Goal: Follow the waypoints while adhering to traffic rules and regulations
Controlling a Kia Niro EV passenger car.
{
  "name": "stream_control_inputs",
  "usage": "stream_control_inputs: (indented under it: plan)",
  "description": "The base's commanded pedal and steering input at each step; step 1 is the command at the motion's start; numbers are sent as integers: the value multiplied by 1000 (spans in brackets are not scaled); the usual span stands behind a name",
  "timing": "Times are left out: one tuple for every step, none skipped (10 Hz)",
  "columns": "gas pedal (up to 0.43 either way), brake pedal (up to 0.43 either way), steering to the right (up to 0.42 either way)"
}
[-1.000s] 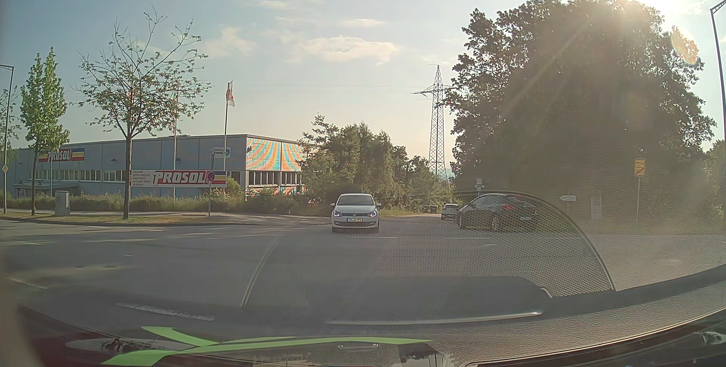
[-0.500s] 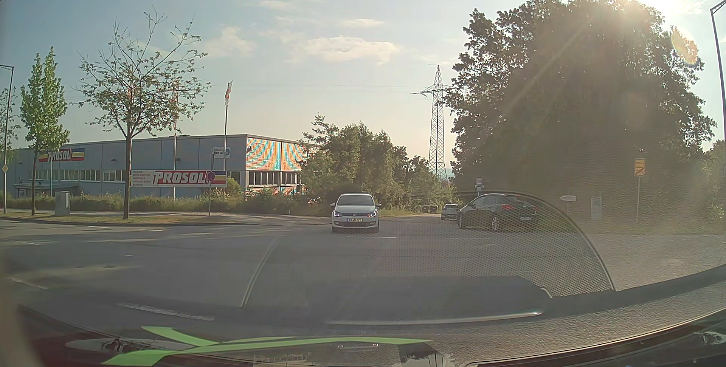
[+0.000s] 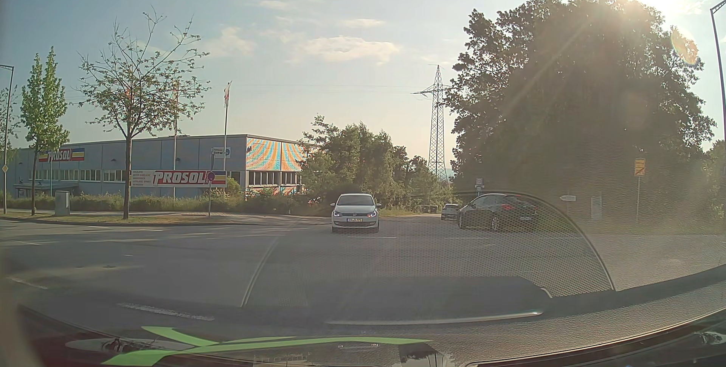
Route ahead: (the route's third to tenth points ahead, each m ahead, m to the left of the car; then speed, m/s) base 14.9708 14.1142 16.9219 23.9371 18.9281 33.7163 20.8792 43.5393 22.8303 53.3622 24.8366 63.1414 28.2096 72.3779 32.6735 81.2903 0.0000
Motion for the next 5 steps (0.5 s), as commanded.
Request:
stream_control_inputs:
  plan:
    - [0,348,-81]
    - [0,348,-81]
    - [0,348,-81]
    - [0,348,-81]
    - [0,348,-80]
